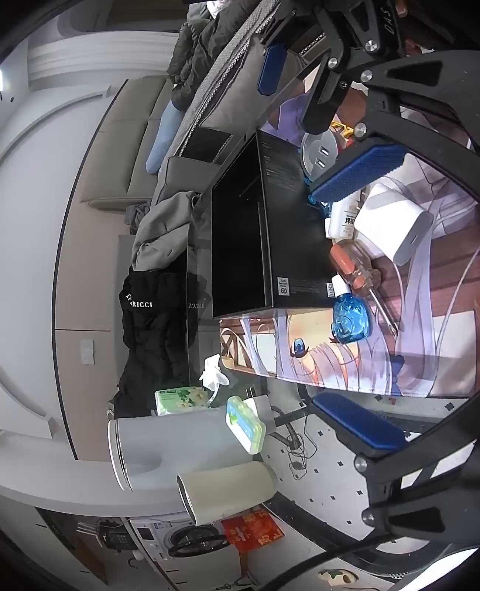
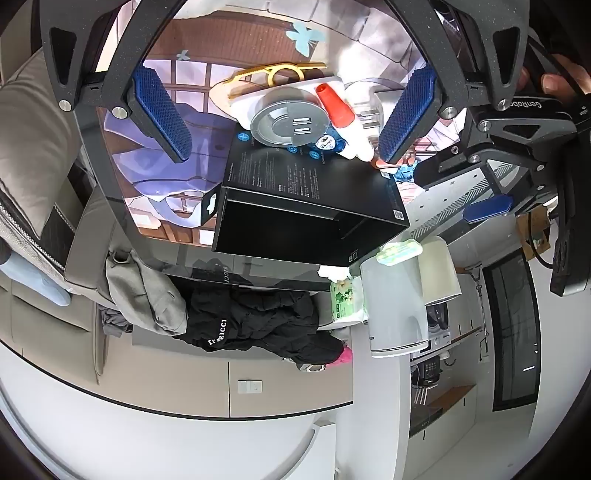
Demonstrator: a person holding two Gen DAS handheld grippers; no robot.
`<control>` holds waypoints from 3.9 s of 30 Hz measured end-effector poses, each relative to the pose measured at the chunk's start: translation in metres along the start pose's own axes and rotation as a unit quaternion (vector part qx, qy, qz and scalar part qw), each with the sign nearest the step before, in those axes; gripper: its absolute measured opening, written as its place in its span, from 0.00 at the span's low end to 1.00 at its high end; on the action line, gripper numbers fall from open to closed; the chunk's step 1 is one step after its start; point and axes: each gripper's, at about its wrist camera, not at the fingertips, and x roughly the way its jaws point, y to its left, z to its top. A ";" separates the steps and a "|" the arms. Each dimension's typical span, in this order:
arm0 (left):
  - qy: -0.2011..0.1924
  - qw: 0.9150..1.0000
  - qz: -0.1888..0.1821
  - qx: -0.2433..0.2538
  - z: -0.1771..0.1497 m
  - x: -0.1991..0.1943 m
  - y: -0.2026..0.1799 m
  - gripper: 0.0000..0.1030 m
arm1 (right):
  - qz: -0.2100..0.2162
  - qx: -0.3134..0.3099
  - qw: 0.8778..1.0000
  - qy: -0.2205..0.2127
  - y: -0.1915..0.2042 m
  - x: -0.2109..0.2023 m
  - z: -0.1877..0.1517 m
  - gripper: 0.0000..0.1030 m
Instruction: Organize rigid objects
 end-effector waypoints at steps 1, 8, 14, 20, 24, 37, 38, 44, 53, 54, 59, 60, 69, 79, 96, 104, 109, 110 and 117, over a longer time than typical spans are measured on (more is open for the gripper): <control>-0.001 1.000 -0.001 0.000 0.000 0.000 0.000 1.00 | 0.001 0.002 1.000 0.000 0.000 0.000 0.000 1.00; 0.001 1.000 -0.002 0.004 -0.001 0.000 -0.002 1.00 | 0.001 0.001 1.000 -0.004 -0.001 -0.001 0.001 1.00; -0.001 1.000 -0.002 0.002 0.002 0.000 0.003 1.00 | 0.001 0.002 1.000 0.000 -0.001 0.002 0.001 1.00; 0.000 1.000 -0.001 0.004 0.003 0.001 0.001 1.00 | 0.001 0.002 1.000 -0.001 0.000 0.001 0.001 1.00; 0.001 1.000 0.001 0.006 0.002 0.001 -0.003 1.00 | 0.000 0.002 1.000 -0.002 -0.004 -0.001 0.002 1.00; 0.002 1.000 -0.001 0.009 0.002 0.002 -0.005 1.00 | 0.000 0.001 1.000 -0.001 -0.003 -0.001 0.001 1.00; 0.002 1.000 0.000 0.009 0.002 0.002 -0.005 1.00 | -0.001 0.001 1.000 -0.001 -0.004 -0.001 0.001 1.00; 0.001 1.000 0.000 0.009 0.002 0.002 -0.005 1.00 | -0.002 0.002 1.000 0.000 -0.004 0.000 0.002 1.00; 0.000 1.000 -0.004 0.009 0.001 -0.004 -0.006 1.00 | -0.003 -0.002 1.000 0.004 -0.003 -0.001 -0.002 1.00; 0.000 1.000 -0.004 0.009 0.001 -0.005 -0.006 1.00 | -0.004 -0.003 1.000 0.003 -0.003 -0.001 -0.003 1.00; 0.002 1.000 -0.004 0.010 0.001 -0.006 -0.006 1.00 | -0.005 -0.003 1.000 0.004 -0.001 -0.002 -0.003 1.00; 0.002 1.000 -0.004 0.010 0.001 -0.006 -0.007 1.00 | -0.005 -0.003 1.000 0.004 -0.001 -0.002 -0.003 1.00; 0.008 1.000 -0.003 0.017 -0.001 -0.005 -0.009 1.00 | -0.010 -0.001 1.000 0.009 -0.002 -0.005 -0.004 1.00; 0.003 1.000 -0.013 0.017 0.000 -0.006 -0.009 1.00 | -0.016 0.001 1.000 0.018 -0.006 -0.002 -0.002 1.00; -0.002 0.999 -0.031 0.011 0.005 -0.007 -0.008 1.00 | -0.025 0.009 0.999 0.042 -0.015 0.011 0.000 1.00; 0.061 0.997 -0.024 0.029 -0.001 0.011 -0.010 1.00 | -0.048 0.023 0.995 0.081 -0.030 0.024 -0.004 1.00; 0.093 0.994 -0.047 0.014 -0.004 0.020 -0.006 1.00 | -0.030 0.027 0.994 0.100 -0.032 0.031 -0.007 1.00; 0.095 0.994 -0.048 0.017 -0.005 0.020 -0.008 1.00 | -0.027 0.024 0.994 0.103 -0.030 0.032 -0.007 1.00; 0.106 0.991 -0.054 0.055 -0.011 0.019 -0.019 1.00 | -0.019 0.004 0.992 0.127 -0.020 0.048 -0.005 1.00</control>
